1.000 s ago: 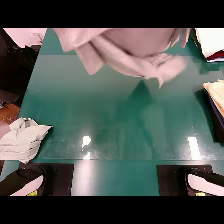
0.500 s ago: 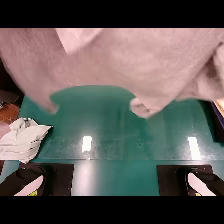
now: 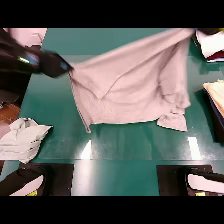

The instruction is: Fold the shirts.

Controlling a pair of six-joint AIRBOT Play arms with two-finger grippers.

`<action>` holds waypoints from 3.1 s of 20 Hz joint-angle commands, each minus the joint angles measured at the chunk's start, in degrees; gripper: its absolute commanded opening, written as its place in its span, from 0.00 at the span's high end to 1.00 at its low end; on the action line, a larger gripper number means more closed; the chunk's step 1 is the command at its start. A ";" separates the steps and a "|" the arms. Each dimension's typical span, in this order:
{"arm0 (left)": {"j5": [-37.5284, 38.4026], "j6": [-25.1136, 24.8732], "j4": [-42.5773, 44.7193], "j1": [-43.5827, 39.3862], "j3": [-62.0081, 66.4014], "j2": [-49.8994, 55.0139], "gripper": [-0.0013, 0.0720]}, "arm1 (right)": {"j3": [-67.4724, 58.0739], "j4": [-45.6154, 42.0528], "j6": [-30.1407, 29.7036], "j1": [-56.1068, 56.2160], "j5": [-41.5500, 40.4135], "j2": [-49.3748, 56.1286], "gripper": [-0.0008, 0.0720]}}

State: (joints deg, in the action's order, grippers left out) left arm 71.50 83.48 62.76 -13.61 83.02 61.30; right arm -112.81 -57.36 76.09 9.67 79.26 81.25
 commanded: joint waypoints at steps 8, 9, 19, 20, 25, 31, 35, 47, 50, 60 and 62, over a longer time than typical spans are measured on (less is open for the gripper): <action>-23.78 3.10 -3.52 10.69 -10.23 25.86 0.95 | -0.04 0.46 1.92 0.37 -9.18 29.18 0.97; -23.98 3.08 -4.94 11.96 -10.23 26.10 0.94 | -0.04 0.74 1.97 0.37 -11.34 29.59 0.96; -1.33 -5.01 -4.46 18.49 -10.21 25.42 0.08 | -0.76 6.75 -1.44 -8.87 3.32 22.64 0.58; 0.35 -5.62 -4.46 18.64 -10.64 25.40 0.08 | 1.33 6.75 -2.27 -10.23 5.84 20.59 0.58; -0.59 -6.84 -5.88 18.62 -19.80 23.19 0.08 | 17.11 6.78 -3.34 -16.39 9.20 8.66 0.58; -5.70 -12.00 -15.32 18.58 -28.24 22.58 0.08 | 32.70 6.75 -4.66 -18.47 2.64 -2.10 0.58; -9.05 -11.89 -17.14 15.74 -28.59 22.62 0.08 | 37.59 6.75 -4.66 -18.43 1.20 -5.92 0.58; -11.54 -9.92 -16.63 9.35 -26.34 22.60 0.95 | 37.88 6.14 -4.66 -21.14 3.91 -6.34 0.58; -11.19 -9.75 -16.50 9.35 -22.34 22.49 0.95 | 38.64 4.68 -4.59 -26.67 5.44 -6.34 0.58; -9.99 -9.77 -16.74 9.33 -18.40 21.66 0.95 | 57.27 10.97 -4.66 -40.54 -5.38 1.88 0.56; -9.90 -9.73 -16.74 9.35 -18.40 21.66 0.95 | 56.00 11.37 -4.66 -39.87 -5.33 5.51 0.56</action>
State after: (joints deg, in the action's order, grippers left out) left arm 61.28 73.73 46.06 -4.25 64.40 83.00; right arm -57.58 -49.41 71.50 -29.30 75.22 82.39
